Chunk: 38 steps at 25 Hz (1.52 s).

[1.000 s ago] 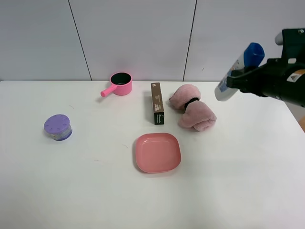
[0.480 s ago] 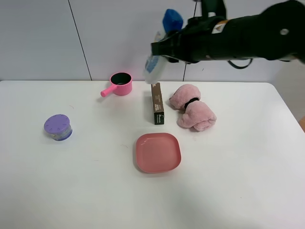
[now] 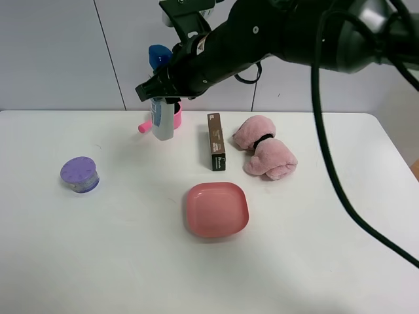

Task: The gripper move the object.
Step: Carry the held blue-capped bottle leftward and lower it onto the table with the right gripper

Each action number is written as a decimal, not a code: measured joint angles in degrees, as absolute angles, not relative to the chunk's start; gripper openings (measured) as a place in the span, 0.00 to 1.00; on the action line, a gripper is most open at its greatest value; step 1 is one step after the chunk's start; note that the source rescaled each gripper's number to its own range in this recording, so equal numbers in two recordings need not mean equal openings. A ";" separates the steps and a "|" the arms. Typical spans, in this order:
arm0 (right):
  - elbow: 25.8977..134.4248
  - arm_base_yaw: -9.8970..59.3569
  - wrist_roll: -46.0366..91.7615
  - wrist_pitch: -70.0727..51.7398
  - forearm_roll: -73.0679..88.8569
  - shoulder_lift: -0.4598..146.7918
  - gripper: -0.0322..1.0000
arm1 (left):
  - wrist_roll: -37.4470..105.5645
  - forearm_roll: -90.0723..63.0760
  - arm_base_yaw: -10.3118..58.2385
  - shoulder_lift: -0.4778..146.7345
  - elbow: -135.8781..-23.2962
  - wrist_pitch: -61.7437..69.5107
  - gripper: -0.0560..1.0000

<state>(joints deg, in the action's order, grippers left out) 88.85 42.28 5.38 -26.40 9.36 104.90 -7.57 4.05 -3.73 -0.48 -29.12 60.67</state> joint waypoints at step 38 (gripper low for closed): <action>97.60 49.68 4.01 -26.55 0.64 122.28 0.04 | -7.57 4.05 -3.73 -0.48 -29.12 60.67 1.00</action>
<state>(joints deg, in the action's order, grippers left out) 97.60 49.68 4.01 -26.55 0.64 122.28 -7.57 4.05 -3.73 -0.48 -29.12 60.67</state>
